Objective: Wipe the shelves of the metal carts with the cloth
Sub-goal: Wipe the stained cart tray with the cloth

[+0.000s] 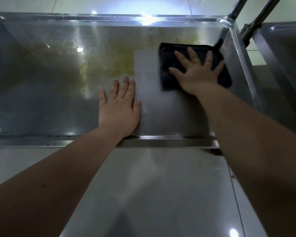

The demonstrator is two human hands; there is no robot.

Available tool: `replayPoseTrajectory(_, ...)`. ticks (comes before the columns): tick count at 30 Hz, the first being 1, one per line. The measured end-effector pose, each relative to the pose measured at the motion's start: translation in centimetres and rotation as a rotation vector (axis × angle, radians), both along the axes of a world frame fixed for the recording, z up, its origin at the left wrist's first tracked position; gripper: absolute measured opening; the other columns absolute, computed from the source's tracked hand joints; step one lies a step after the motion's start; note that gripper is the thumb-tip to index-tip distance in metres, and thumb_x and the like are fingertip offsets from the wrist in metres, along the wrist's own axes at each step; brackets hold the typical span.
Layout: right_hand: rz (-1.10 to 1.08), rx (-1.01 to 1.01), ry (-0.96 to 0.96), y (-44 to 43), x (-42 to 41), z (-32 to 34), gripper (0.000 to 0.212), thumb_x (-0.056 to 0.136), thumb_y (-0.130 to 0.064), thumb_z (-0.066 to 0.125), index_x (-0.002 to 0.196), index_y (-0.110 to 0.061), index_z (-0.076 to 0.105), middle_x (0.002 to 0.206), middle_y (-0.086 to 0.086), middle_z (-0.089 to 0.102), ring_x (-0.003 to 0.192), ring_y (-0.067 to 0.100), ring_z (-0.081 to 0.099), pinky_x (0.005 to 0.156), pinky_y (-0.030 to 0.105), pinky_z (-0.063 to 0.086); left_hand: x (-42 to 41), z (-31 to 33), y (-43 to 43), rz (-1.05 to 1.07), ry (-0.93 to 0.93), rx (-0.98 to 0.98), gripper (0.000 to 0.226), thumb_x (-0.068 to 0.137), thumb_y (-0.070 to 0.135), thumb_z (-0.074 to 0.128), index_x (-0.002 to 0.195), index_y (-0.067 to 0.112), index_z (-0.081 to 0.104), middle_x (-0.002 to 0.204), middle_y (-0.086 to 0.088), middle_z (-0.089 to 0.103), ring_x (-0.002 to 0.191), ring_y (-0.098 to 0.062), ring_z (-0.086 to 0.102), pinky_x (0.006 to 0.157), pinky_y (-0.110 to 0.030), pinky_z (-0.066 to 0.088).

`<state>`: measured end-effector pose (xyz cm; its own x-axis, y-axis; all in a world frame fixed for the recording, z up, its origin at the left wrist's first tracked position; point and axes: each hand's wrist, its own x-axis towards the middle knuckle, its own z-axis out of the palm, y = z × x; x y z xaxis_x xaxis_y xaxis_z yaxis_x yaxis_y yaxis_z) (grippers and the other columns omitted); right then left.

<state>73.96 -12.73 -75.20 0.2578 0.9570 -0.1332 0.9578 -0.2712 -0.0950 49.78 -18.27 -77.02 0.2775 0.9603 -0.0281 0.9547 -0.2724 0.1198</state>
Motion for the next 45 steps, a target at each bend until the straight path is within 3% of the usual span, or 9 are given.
replayPoseTrajectory(7, -0.269, -0.047, -0.014, -0.7, 4.1, 0.3, 0.068, 0.086, -0.078, 0.018, 0.149, -0.055, 0.006, 0.163, -0.015, -0.005, 0.146, 0.044, -0.013, 0.107, 0.072, -0.011, 0.2, -0.2, -0.1, 0.0, 0.017, 0.005, 0.066, 0.096, 0.05, 0.008, 0.157, 0.025, -0.001, 0.165, 0.003, -0.002, 0.151, -0.024, -0.003, 0.118, -0.057, -0.006)
replayPoseTrajectory(12, 0.045, -0.018, 0.004, 0.1, -4.8, -0.4, 0.066, 0.087, -0.078, 0.017, 0.147, -0.058, 0.0, 0.163, -0.016, -0.01, 0.145, 0.045, -0.017, 0.104, 0.073, -0.016, 0.0, -0.1, 0.1, 0.027, 0.085, -0.025, 0.087, 0.082, 0.077, -0.003, 0.155, 0.03, -0.008, 0.164, 0.006, -0.012, 0.149, -0.03, -0.015, 0.104, -0.072, -0.015)
replayPoseTrajectory(16, 0.147, 0.01, 0.0, -1.0, -3.2, -0.7, 0.064, 0.085, -0.081, 0.017, 0.144, -0.063, 0.002, 0.162, -0.021, -0.005, 0.147, 0.039, -0.015, 0.109, 0.067, -0.016, 0.2, -0.1, 0.0, 0.053, 0.091, -0.075, 0.092, 0.074, 0.086, -0.005, 0.152, 0.038, -0.012, 0.163, 0.007, -0.013, 0.149, -0.031, -0.016, 0.103, -0.075, -0.011)
replayPoseTrajectory(22, -0.191, -0.064, -0.042, -3.1, 7.8, -0.1, 0.065, 0.086, -0.079, 0.017, 0.147, -0.059, 0.004, 0.163, -0.018, -0.004, 0.148, 0.039, -0.01, 0.111, 0.068, -0.011, -5.0, 1.0, 2.3, -0.123, 0.068, -0.055, 0.086, 0.072, 0.093, 0.002, 0.148, 0.055, -0.003, 0.164, 0.014, 0.001, 0.15, -0.02, 0.004, 0.113, -0.064, 0.006)
replayPoseTrajectory(25, -0.253, -0.066, -0.045, -3.1, 5.6, -0.1, 0.066, 0.087, -0.076, 0.015, 0.148, -0.056, 0.002, 0.163, -0.015, -0.007, 0.146, 0.044, -0.012, 0.108, 0.072, -0.011, -6.8, 0.5, 2.2, -0.08, 0.081, -0.029, 0.083, 0.073, 0.092, 0.003, 0.148, 0.056, -0.004, 0.164, 0.011, -0.001, 0.15, -0.028, 0.0, 0.112, -0.067, -0.002)
replayPoseTrajectory(31, 0.142, 0.033, -0.004, -5.2, -8.6, -0.9, 0.069, 0.084, -0.077, 0.015, 0.148, -0.055, 0.001, 0.163, -0.015, -0.009, 0.145, 0.046, -0.016, 0.104, 0.072, -0.017, -6.9, 0.2, 3.0, -0.06, 0.106, -0.041, 0.091, 0.067, 0.097, 0.0, 0.146, 0.055, -0.013, 0.163, 0.012, -0.01, 0.15, -0.027, -0.008, 0.11, -0.071, -0.004)
replayPoseTrajectory(34, 0.257, 0.035, -0.009, -6.4, -6.6, -0.8, 0.067, 0.085, -0.08, 0.014, 0.147, -0.059, 0.0, 0.163, -0.018, -0.006, 0.147, 0.04, -0.014, 0.109, 0.068, -0.013, -7.0, 0.1, 2.8, -0.062, 0.106, -0.05, 0.092, 0.066, 0.098, 0.003, 0.146, 0.055, -0.013, 0.163, 0.013, -0.01, 0.15, -0.025, -0.008, 0.111, -0.07, -0.004)
replayPoseTrajectory(40, -0.154, -0.03, -0.017, -10.8, 5.2, 0.1, 0.064, 0.087, -0.078, 0.019, 0.147, -0.06, 0.002, 0.162, -0.019, -0.006, 0.148, 0.037, -0.011, 0.114, 0.064, -0.011, -6.4, 0.5, 2.5, -0.059, 0.093, -0.051, 0.089, 0.071, 0.093, 0.0, 0.15, 0.052, -0.006, 0.164, 0.012, -0.007, 0.15, -0.027, -0.007, 0.11, -0.071, -0.004)
replayPoseTrajectory(45, -0.157, -0.036, -0.01, -13.0, -0.7, 0.1, 0.065, 0.089, -0.075, 0.018, 0.148, -0.056, -0.004, 0.162, -0.017, -0.013, 0.145, 0.044, -0.017, 0.109, 0.07, -0.012, -6.0, 0.7, 2.1, -0.068, 0.113, -0.042, 0.079, 0.08, 0.084, 0.004, 0.15, 0.05, -0.005, 0.164, 0.012, -0.007, 0.15, -0.028, -0.007, 0.11, -0.071, -0.003)
